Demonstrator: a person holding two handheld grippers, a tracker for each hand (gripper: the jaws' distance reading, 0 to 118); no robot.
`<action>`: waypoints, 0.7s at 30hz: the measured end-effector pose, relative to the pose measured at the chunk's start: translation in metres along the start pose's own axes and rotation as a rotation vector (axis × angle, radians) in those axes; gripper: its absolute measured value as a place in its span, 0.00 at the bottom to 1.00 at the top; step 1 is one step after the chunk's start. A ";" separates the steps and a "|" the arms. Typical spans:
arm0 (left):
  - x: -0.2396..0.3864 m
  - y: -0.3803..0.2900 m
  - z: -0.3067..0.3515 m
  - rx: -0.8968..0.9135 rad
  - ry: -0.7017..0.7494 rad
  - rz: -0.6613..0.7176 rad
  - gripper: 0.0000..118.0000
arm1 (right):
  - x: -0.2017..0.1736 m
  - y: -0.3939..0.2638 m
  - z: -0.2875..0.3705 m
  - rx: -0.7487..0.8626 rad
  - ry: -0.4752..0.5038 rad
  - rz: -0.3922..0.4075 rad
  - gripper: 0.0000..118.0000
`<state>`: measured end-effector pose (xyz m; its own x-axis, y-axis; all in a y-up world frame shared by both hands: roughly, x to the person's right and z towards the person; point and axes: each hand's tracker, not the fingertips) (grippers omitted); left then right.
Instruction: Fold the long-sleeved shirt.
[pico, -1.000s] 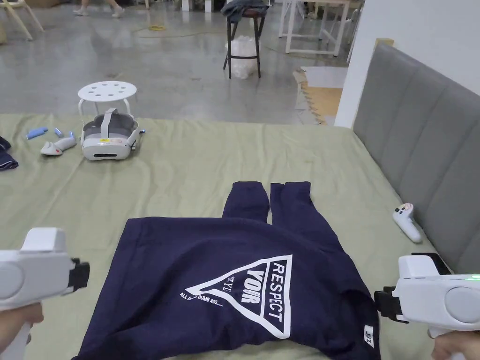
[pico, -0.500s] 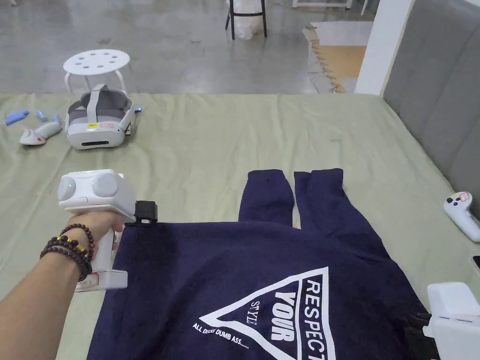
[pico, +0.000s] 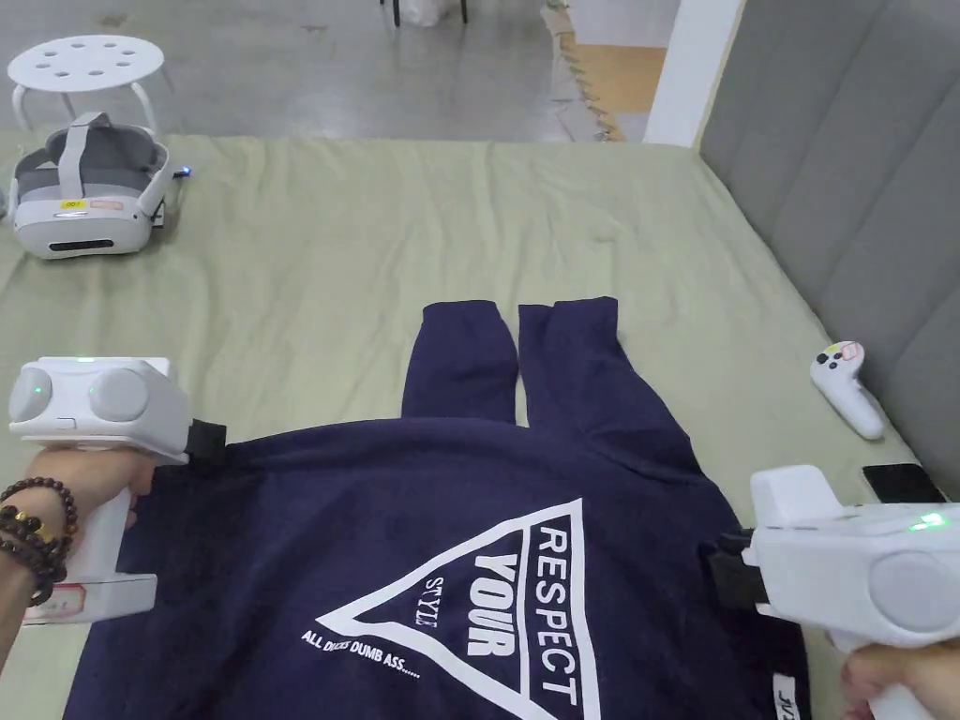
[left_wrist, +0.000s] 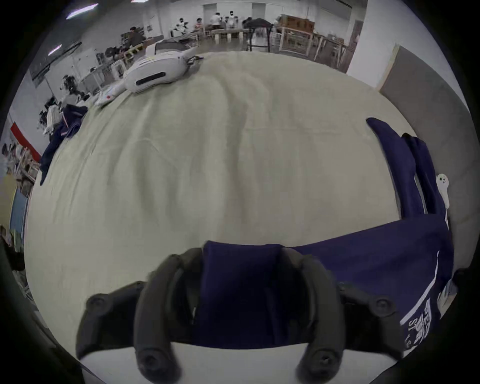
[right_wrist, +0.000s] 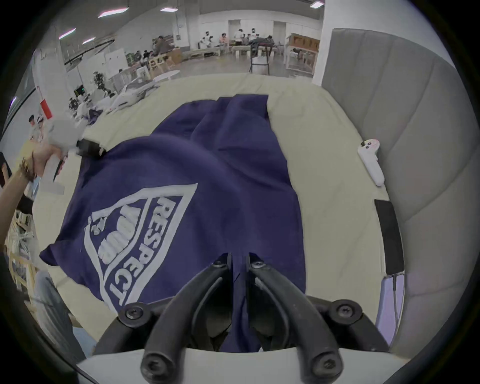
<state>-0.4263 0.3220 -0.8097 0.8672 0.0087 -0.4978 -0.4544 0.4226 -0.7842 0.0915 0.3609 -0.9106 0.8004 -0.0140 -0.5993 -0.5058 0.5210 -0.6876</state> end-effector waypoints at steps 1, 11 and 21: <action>0.003 -0.001 0.002 0.015 -0.005 -0.042 0.28 | 0.006 0.011 -0.004 0.013 -0.004 -0.012 0.07; -0.005 -0.021 0.070 0.161 -0.073 -0.042 0.08 | 0.052 0.118 -0.104 -0.146 -0.042 -0.077 0.75; -0.005 -0.049 0.097 0.199 -0.098 -0.043 0.08 | 0.021 0.131 -0.138 -0.178 0.015 -0.001 0.49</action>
<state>-0.3891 0.3892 -0.7329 0.9048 0.0711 -0.4198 -0.3762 0.5952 -0.7101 -0.0022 0.3115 -1.0703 0.7966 -0.0278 -0.6039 -0.5552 0.3617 -0.7490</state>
